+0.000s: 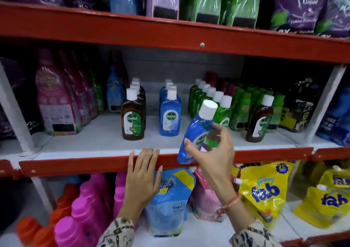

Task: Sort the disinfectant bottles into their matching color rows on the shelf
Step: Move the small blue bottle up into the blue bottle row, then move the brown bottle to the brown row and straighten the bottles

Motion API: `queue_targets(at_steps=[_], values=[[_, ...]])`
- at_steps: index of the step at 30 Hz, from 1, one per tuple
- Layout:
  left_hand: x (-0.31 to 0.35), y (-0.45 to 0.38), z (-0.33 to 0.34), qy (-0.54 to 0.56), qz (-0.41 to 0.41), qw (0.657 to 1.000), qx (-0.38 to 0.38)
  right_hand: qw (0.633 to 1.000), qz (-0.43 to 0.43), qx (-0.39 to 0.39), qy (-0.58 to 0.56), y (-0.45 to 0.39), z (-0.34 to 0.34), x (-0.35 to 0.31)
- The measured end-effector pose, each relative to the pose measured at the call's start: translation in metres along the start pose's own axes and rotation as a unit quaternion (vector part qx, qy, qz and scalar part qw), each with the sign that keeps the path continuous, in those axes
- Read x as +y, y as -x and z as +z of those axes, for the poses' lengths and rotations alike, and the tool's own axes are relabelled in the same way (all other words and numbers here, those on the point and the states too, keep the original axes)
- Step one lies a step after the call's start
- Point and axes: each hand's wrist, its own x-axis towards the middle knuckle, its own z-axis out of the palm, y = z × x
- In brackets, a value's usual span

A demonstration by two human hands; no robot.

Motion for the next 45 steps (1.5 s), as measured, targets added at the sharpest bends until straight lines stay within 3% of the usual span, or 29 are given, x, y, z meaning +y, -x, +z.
queue_targets(at_steps=[12, 23, 29, 34, 39, 45], values=[[0.0, -0.001, -0.003, -0.001, -0.012, 1.0, -0.027, 0.994, 0.032, -0.069, 0.084, -0.055, 0.058, 0.03], [0.002, -0.002, -0.001, -0.01, -0.023, 1.0, -0.015, 0.987, 0.01, -0.116, 0.108, -0.053, 0.051, 0.042], [0.008, -0.004, -0.003, 0.004, -0.035, 0.999, 0.026, 0.999, -0.026, 0.009, 0.045, -0.053, -0.001, 0.054], [0.022, -0.015, -0.003, -0.032, -0.054, 0.998, 0.012, 0.985, 0.0, 0.133, 0.109, -0.082, -0.054, 0.08], [0.03, -0.025, 0.005, -0.041, -0.058, 0.997, 0.003, 0.96, 0.117, 0.112, 0.229, -0.126, -0.085, 0.111], [0.022, -0.017, 0.009, -0.052, -0.032, 0.998, 0.011, 0.942, 0.186, 0.069, 0.272, -0.16, -0.099, 0.138]])
